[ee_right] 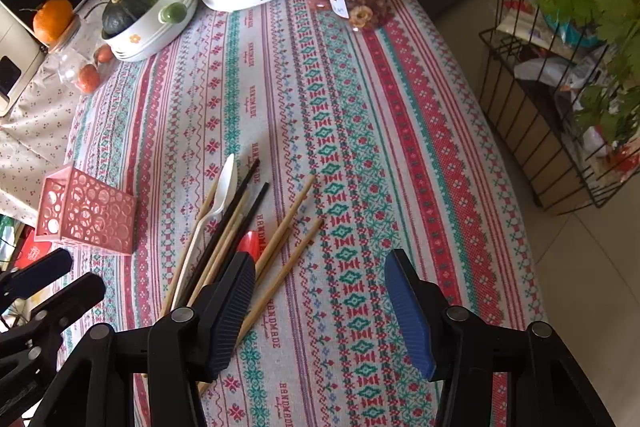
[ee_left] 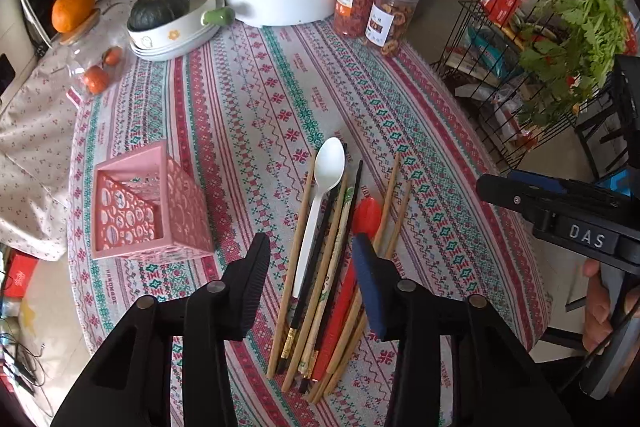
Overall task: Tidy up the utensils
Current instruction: 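Grasp a wooden chopstick from the pile with the left tool while the right tool grasps another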
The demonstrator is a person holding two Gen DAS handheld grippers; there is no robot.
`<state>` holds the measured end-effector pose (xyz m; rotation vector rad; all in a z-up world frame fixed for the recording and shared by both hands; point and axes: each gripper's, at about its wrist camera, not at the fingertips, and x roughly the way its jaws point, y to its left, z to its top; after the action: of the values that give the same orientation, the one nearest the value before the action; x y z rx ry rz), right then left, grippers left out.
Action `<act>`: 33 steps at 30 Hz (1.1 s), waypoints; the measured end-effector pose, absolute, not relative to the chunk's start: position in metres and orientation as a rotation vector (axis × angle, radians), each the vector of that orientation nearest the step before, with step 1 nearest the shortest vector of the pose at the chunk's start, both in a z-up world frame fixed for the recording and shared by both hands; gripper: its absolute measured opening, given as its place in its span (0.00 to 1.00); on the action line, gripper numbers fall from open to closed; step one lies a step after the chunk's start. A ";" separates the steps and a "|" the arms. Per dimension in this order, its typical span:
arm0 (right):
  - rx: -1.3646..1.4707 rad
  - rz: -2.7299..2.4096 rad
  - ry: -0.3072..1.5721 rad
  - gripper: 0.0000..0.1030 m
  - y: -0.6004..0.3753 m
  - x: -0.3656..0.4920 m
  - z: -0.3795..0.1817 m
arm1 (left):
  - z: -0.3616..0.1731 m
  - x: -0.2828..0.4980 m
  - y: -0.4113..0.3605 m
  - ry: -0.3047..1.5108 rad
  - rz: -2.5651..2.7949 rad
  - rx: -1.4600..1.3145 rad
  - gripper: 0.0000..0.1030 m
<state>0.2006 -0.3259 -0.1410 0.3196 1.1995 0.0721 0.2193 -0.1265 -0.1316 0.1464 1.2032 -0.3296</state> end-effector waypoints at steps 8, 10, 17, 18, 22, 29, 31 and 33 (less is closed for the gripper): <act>0.342 0.052 1.276 0.53 -0.332 0.222 -0.173 | -0.192 0.277 -0.142 1.301 -0.311 0.151 0.16; 0.354 0.046 1.286 0.53 -0.334 0.224 -0.176 | -0.202 0.285 -0.146 1.319 -0.307 0.160 0.14; 0.361 0.022 1.305 0.53 -0.337 0.232 -0.184 | -0.232 0.306 -0.150 1.387 -0.285 0.132 0.12; 0.360 0.021 1.306 0.53 -0.337 0.232 -0.184 | -0.235 0.308 -0.150 1.395 -0.283 0.125 0.12; 0.358 0.017 1.314 0.53 -0.335 0.234 -0.188 | -0.233 0.308 -0.151 1.384 -0.261 0.145 0.07; 0.341 0.035 1.333 0.51 -0.324 0.237 -0.196 | -0.194 0.277 -0.134 1.260 -0.270 0.170 0.06; 0.345 0.043 1.343 0.46 -0.318 0.239 -0.200 | -0.177 0.263 -0.125 1.217 -0.285 0.170 0.05; 0.349 0.049 1.349 0.42 -0.314 0.242 -0.204 | -0.159 0.248 -0.110 1.178 -0.302 0.160 0.05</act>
<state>0.2420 -0.3139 -0.2036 0.3492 1.3486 0.0486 0.2483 -0.1101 -0.1593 0.1597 1.1778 -0.3024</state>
